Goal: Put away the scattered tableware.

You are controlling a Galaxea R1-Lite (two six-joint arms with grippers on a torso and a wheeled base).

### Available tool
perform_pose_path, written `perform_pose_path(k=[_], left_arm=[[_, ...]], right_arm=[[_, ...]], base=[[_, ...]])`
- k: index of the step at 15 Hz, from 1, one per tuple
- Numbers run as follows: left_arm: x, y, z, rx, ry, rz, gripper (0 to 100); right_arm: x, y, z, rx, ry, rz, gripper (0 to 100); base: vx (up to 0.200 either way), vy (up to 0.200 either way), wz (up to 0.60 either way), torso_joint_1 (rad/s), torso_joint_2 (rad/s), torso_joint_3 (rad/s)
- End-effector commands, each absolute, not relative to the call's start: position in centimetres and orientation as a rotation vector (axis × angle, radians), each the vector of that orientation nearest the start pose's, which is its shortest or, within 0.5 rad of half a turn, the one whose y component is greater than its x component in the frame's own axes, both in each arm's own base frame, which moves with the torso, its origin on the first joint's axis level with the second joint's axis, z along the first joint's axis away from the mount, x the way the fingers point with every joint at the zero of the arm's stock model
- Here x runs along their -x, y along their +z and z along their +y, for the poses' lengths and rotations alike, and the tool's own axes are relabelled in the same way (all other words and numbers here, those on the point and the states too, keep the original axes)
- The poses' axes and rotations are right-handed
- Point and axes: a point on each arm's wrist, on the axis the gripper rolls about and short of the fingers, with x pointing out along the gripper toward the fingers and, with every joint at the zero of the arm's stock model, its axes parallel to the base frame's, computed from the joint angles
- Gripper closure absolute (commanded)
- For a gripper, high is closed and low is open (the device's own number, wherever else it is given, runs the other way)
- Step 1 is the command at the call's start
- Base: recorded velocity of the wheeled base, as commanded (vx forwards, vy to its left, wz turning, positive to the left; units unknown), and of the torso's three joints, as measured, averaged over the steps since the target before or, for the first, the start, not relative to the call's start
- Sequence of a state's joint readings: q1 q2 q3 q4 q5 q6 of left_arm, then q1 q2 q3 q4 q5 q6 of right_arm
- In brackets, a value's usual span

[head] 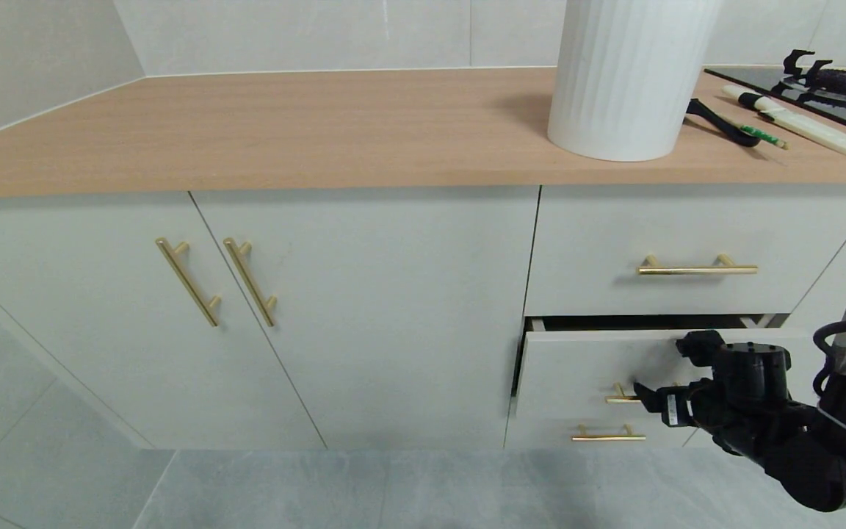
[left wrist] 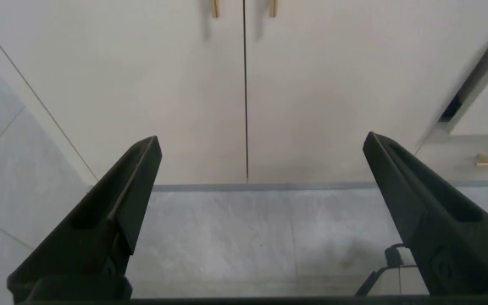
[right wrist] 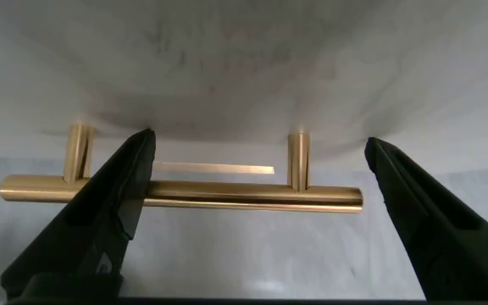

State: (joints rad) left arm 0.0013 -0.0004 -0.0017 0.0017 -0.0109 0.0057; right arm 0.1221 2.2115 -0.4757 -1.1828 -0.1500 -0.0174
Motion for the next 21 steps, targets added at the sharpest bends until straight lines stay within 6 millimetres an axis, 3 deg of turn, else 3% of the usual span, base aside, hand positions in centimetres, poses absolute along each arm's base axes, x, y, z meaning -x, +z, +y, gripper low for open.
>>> perform_pose_path(k=[1,4,5,8,10,13,16,21], left_arm=[[2.3,7.6,0.0,-0.006,-0.009,0.000,0],[2.3,7.6,0.0,-0.006,-0.011,0.000,0],[2.3,7.6,0.0,-0.006,-0.011,0.000,0],[2.3,7.6,0.0,-0.006,-0.009,0.000,0],[2.3,7.6,0.0,-0.006,-0.011,0.000,0],[2.3,7.6,0.0,-0.006,-0.009,0.000,0],[2.3,7.6,0.0,-0.006,-0.011,0.000,0],[2.3,7.6,0.0,-0.006,-0.009,0.000,0]], right_arm=[[-28.5,5.4,3.4,0.098,0.013,0.533,0],[-23.2,14.2,3.6,0.079,0.144,0.576,0],[-22.0,16.0,3.7,0.076,0.161,0.565,0],[-21.2,18.4,4.6,0.005,0.180,0.478,0],[-22.0,18.0,4.8,-0.021,0.177,0.459,0],[-25.0,13.7,5.5,0.003,0.119,0.524,0],[-26.7,10.3,6.5,0.036,0.064,0.540,0],[-26.6,9.9,6.6,0.042,0.064,0.529,0]], base=[[0.000,0.000,0.00,0.000,0.00,0.000],[0.000,0.000,0.00,0.000,0.00,0.000],[0.000,0.000,0.00,0.000,0.00,0.000],[0.000,0.000,0.00,0.000,0.00,0.000],[0.000,0.000,0.00,0.000,0.00,0.000],[0.000,0.000,0.00,0.000,0.00,0.000],[0.000,0.000,0.00,0.000,0.00,0.000],[0.000,0.000,0.00,0.000,0.00,0.000]])
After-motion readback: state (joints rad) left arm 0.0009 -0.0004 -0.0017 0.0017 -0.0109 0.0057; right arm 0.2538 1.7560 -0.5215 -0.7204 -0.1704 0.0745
